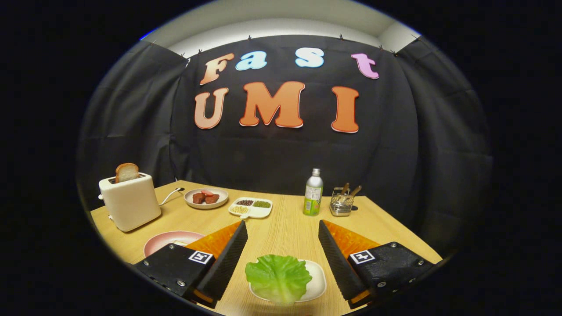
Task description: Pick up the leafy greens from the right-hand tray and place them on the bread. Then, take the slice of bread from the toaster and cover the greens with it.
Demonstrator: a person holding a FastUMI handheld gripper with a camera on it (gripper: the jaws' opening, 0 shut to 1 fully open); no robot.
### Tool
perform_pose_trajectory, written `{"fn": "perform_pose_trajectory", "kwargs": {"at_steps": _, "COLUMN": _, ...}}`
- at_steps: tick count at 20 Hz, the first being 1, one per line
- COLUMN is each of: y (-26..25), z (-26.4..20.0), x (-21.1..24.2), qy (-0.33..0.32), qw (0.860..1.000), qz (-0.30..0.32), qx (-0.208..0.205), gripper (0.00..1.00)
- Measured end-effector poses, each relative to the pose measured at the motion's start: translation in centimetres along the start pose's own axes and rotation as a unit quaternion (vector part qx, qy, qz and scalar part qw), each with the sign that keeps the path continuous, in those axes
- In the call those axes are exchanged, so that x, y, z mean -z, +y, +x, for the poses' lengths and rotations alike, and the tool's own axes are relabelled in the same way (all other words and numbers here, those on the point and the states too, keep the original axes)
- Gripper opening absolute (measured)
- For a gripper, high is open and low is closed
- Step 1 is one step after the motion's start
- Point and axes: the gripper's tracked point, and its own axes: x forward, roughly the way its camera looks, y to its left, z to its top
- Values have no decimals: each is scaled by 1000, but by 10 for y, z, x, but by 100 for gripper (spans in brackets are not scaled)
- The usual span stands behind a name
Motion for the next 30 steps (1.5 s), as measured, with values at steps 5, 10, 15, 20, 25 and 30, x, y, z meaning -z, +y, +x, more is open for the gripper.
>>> {"fn": "perform_pose_trajectory", "kwargs": {"at_steps": 5, "y": -3, "z": 14, "x": 51, "qy": 108, "qw": 994, "qz": -12, "qx": -17, "gripper": 97}}
{"fn": "perform_pose_trajectory", "kwargs": {"at_steps": 10, "y": 2, "z": 19, "x": 87, "qy": 204, "qw": 978, "qz": -24, "qx": -47, "gripper": 96}}
{"fn": "perform_pose_trajectory", "kwargs": {"at_steps": 15, "y": 12, "z": 20, "x": 101, "qy": 261, "qw": 960, "qz": -44, "qx": -89, "gripper": 95}}
{"fn": "perform_pose_trajectory", "kwargs": {"at_steps": 20, "y": 7, "z": 22, "x": 129, "qy": 324, "qw": 939, "qz": -83, "qx": -85, "gripper": 92}}
{"fn": "perform_pose_trajectory", "kwargs": {"at_steps": 25, "y": 10, "z": 26, "x": 142, "qy": 350, "qw": 928, "qz": -84, "qx": -93, "gripper": 85}}
{"fn": "perform_pose_trajectory", "kwargs": {"at_steps": 30, "y": 10, "z": 29, "x": 149, "qy": 369, "qw": 923, "qz": -54, "qx": -92, "gripper": 64}}
